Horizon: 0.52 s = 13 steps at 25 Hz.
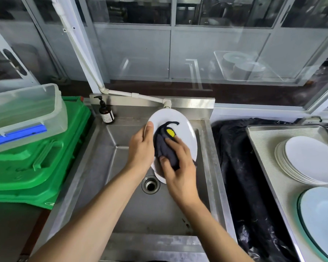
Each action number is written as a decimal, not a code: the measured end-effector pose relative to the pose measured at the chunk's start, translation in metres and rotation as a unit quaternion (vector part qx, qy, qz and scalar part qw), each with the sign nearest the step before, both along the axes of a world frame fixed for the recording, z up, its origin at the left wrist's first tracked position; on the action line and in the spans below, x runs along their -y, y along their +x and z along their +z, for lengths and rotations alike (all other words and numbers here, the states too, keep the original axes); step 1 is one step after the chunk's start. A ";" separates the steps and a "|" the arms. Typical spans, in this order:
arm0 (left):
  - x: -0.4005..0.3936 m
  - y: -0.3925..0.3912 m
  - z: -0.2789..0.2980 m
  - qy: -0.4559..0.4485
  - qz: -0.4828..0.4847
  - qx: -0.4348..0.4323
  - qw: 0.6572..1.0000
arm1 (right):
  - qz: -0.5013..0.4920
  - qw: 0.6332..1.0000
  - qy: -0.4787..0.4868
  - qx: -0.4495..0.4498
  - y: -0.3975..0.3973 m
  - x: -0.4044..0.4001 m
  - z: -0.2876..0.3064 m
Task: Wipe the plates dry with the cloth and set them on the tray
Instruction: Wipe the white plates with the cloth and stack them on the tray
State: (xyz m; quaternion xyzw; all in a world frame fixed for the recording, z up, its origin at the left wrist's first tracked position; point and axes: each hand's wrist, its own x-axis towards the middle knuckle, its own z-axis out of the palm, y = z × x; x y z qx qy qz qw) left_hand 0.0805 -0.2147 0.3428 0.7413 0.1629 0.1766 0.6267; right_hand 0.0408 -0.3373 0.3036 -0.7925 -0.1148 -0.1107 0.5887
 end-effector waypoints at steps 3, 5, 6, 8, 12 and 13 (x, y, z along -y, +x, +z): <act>0.006 0.005 0.004 -0.008 0.015 -0.015 1.000 | 0.061 0.997 -0.015 0.043 -0.015 0.007 -0.007; 0.005 0.007 0.000 -0.015 0.015 -0.021 1.000 | 0.054 0.997 -0.043 0.044 -0.014 0.020 -0.017; 0.004 0.005 -0.001 -0.015 0.017 -0.022 0.999 | 0.037 0.998 -0.050 0.034 -0.014 0.027 -0.023; 0.002 0.004 -0.002 -0.027 0.021 -0.022 0.999 | -0.024 0.999 -0.047 -0.011 -0.007 0.042 -0.032; 0.002 0.000 -0.008 -0.024 -0.015 -0.058 0.998 | -0.110 0.991 -0.043 -0.064 0.022 0.059 -0.035; 0.004 -0.001 -0.008 -0.019 -0.026 -0.060 0.998 | -0.121 0.990 -0.042 -0.060 0.030 0.060 -0.031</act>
